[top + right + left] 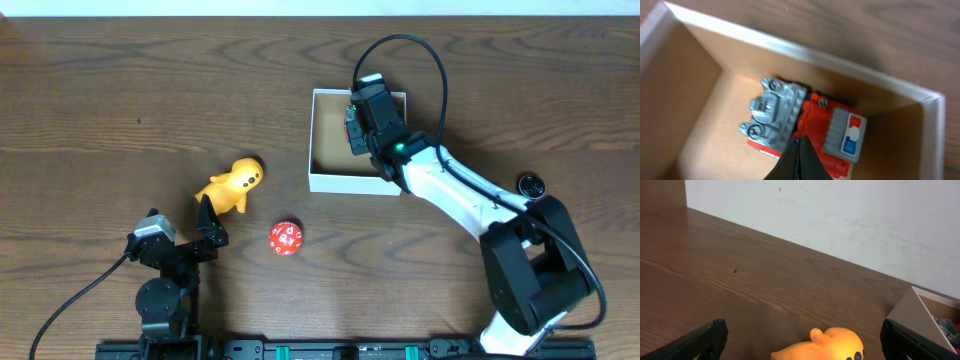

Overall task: Pack container
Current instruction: 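Lower the red toy car into the box and adjust its position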

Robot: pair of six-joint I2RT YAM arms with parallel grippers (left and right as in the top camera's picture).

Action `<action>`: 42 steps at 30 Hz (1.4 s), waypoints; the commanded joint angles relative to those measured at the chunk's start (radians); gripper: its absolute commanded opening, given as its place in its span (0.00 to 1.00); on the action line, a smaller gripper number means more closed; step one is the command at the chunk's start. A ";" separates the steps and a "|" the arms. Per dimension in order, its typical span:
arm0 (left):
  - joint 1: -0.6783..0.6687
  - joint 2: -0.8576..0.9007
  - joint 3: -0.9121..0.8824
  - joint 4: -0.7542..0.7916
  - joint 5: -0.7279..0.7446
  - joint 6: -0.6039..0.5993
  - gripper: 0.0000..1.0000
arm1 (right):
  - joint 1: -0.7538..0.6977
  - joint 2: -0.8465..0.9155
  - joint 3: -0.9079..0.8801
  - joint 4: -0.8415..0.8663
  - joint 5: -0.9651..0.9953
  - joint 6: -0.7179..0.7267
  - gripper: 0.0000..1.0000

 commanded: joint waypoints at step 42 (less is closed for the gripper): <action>-0.002 -0.007 -0.021 -0.037 -0.008 0.016 0.98 | -0.012 -0.010 0.019 0.066 0.034 0.075 0.01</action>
